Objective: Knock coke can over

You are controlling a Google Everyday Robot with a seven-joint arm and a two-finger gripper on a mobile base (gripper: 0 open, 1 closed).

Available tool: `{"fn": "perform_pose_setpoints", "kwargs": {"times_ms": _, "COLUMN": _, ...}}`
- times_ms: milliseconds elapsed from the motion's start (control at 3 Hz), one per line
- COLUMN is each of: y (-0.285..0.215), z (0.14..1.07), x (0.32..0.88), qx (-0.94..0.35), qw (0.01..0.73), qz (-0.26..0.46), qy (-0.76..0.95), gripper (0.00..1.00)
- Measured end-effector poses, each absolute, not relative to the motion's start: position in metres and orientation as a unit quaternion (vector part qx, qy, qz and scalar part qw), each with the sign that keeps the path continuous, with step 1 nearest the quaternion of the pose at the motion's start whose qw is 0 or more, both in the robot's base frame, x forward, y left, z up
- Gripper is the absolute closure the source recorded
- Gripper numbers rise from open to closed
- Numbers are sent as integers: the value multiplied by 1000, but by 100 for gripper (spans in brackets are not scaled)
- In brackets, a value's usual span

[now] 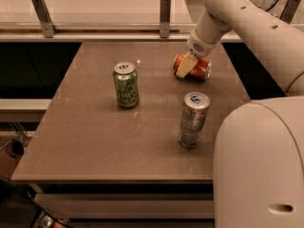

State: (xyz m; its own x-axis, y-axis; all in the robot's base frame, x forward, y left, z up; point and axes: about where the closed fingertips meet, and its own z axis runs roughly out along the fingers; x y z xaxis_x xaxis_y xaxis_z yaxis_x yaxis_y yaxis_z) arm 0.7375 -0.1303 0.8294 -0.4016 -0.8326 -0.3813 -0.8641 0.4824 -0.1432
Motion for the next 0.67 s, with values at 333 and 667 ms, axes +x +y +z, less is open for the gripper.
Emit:
{"fn": "perform_pose_setpoints", "kwargs": {"times_ms": 333, "y": -130, "z": 829, "x": 737, "qx": -507, "qw": 205, "qz": 39, "qy": 836, "gripper": 0}}
{"fn": "perform_pose_setpoints", "kwargs": {"times_ms": 667, "y": -130, "z": 829, "x": 737, "qx": -507, "qw": 204, "qz": 39, "qy": 836, "gripper": 0}}
